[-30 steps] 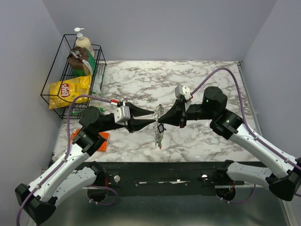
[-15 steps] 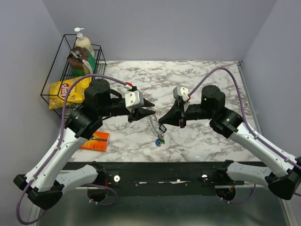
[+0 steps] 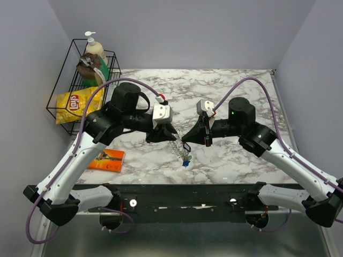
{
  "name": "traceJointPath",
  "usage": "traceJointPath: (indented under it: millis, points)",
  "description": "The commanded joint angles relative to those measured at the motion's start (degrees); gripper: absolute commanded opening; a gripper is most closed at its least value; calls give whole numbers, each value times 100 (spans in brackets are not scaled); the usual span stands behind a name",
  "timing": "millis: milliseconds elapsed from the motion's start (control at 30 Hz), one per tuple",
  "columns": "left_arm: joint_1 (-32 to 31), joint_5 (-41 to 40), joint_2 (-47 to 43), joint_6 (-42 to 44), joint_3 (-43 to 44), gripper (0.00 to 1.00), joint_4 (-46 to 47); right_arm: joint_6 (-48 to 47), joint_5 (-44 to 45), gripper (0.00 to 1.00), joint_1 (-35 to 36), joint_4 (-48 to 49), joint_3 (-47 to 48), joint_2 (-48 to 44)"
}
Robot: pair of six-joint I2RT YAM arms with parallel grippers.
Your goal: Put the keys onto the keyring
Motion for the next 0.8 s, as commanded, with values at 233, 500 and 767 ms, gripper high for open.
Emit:
traceJointPath:
  millis: [233,500,767]
  points:
    - [-227,402,244,224,157,37,-242,-78,18,0,33,-13,225,-32]
    - [-289,209,298,295,96,38,13,-69,1,0,33,-13,216,-41]
    - [-280,155,95,321,34,42,338,-78,-17,0,24,-4,181,-23]
